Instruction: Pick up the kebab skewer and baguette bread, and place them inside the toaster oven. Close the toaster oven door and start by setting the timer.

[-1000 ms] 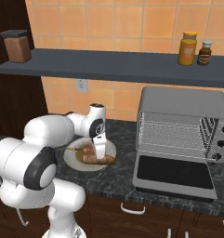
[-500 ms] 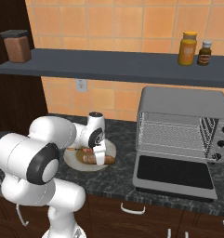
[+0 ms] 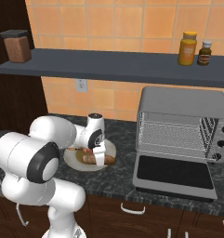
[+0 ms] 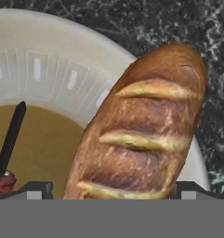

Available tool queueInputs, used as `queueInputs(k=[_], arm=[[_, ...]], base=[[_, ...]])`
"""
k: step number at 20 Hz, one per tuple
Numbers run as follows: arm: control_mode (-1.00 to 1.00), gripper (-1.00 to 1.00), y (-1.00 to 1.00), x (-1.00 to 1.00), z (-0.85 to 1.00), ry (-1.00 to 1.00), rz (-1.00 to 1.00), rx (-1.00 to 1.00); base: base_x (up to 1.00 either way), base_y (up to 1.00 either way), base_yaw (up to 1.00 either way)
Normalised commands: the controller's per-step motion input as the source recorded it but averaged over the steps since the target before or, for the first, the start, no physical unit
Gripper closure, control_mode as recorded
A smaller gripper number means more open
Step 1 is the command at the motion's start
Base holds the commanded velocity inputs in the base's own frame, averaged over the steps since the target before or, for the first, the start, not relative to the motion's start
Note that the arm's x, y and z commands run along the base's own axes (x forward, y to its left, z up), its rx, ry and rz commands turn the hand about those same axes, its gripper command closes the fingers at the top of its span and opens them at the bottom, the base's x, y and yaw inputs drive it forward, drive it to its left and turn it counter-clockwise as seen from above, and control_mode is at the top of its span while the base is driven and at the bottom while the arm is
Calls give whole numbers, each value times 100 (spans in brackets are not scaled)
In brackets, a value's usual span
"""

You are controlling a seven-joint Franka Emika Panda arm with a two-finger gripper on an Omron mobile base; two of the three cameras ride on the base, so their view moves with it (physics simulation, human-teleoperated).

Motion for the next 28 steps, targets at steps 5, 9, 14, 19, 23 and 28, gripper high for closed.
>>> queueInputs(k=[5, 9, 14, 19, 23, 28], arm=[[-100, 100, 0, 0, 0, 0, 0, 0], [-100, 100, 0, 0, 0, 0, 0, 0], [-100, 100, -2, 0, 1, -2, 0, 0], [-100, 100, -15, -1, 72, -10, -3, 1], [-100, 100, -35, -37, 100, -7, -2, 3], [-100, 100, -25, -64, 100, -12, -3, 0]], base=[[0, 0, 0], [0, 0, 0], [0, 0, 0], [0, 0, 0], [0, 0, 0], [0, 0, 0]])
